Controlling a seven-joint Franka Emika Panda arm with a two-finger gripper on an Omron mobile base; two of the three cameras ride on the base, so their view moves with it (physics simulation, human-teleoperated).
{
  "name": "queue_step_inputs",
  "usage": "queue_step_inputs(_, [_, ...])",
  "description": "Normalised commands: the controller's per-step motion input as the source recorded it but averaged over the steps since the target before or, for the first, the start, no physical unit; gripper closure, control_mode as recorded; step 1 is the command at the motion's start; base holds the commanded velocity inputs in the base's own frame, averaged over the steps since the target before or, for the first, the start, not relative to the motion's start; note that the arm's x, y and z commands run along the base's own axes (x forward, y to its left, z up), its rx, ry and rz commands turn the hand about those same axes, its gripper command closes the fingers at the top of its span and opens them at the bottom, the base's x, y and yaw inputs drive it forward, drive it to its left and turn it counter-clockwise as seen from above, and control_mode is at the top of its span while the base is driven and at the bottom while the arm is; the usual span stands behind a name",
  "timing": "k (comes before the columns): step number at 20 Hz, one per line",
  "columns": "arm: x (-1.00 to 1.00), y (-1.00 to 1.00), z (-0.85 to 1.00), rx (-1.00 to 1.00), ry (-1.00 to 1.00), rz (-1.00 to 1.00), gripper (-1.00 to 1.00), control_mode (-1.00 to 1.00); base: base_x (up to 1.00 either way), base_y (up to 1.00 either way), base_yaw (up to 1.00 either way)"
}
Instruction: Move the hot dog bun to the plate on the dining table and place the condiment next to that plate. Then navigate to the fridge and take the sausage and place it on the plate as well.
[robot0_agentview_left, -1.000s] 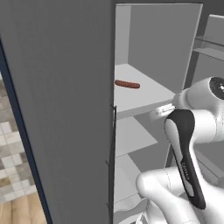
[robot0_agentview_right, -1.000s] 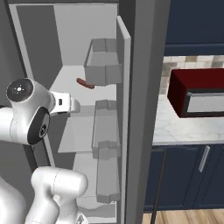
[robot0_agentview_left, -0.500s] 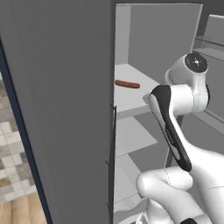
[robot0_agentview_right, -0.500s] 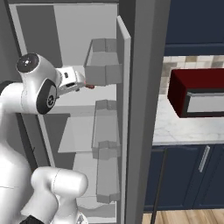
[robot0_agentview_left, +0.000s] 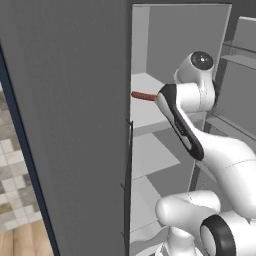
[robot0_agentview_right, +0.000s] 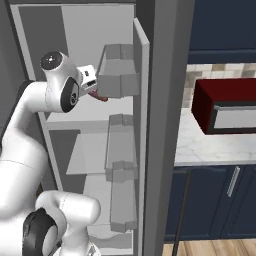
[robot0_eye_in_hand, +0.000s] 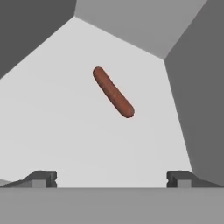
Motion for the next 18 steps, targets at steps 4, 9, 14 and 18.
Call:
queue_step_inputs(4, [0.6,0.0,0.0,0.0,0.02,0.08,-1.0,-1.0,0.0,0.0,0.0])
queue_step_inputs(9, [0.42,0.07,-0.08,-0.02,0.14,0.05,-1.0,-1.0,0.0,0.0,0.0])
queue_step_inputs(14, [0.36,0.05,-0.1,-0.03,0.14,0.04,-1.0,-1.0,0.0,0.0,0.0])
queue_step_inputs(18, [0.36,0.0,-0.12,-0.02,0.09,0.06,-1.0,-1.0,0.0,0.0,0.0])
